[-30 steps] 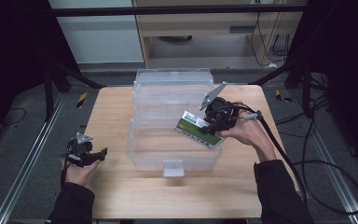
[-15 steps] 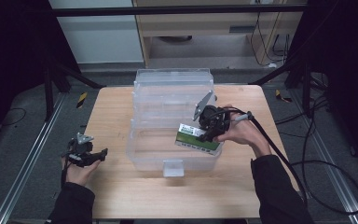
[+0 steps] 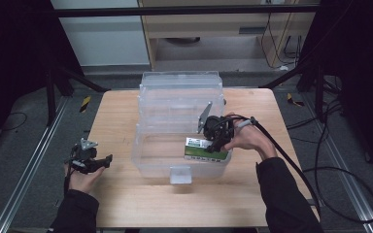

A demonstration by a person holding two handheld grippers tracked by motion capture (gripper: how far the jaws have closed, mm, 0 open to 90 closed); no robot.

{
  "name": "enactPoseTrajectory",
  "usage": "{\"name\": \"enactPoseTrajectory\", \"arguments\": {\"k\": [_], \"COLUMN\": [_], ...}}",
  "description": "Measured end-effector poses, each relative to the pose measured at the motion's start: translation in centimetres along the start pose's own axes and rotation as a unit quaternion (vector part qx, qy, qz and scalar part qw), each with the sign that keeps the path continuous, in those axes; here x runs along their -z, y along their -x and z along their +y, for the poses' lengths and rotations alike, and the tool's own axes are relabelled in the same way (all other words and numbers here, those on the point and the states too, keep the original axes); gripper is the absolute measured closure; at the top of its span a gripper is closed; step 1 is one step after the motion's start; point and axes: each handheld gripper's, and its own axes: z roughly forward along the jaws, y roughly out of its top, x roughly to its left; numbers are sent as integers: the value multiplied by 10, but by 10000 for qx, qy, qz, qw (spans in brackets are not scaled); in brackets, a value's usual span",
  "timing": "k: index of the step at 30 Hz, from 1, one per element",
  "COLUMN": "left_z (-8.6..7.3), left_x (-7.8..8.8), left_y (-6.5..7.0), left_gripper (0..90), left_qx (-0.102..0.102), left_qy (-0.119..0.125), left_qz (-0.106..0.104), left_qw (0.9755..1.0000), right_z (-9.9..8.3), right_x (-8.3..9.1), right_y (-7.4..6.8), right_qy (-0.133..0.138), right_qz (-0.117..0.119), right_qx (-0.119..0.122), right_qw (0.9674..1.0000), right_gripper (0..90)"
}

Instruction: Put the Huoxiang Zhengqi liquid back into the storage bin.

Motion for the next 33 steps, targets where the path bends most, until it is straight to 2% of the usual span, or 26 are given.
{"name": "enactPoseTrajectory", "arguments": {"k": [4,10,21,27,33], "left_z": [0,-1,-1,-1,-1], "left_x": [0,-2,-3,-4,-4], "left_y": [0,2,2,4,3], "left_gripper": [348,349,349,349,349], "left_qx": [2,-32,-43,-73,-70], "left_qy": [-2,-64,-66,-93,-88], "left_qz": [7,24,33,34,37], "left_qw": [10000,10000,10000,9999,9999], "right_z": [-2,-4,-6,-7,-9], "right_x": [-8,-19,-34,-46,-52], "right_y": [2,1,-3,-5,-5], "right_qy": [-4,-22,-106,-209,-201], "right_qz": [111,216,194,139,151], "right_qx": [37,243,477,549,538], "right_qw": [9999,9995,9986,9982,9982], "right_gripper": [635,635,632,632,628]}}
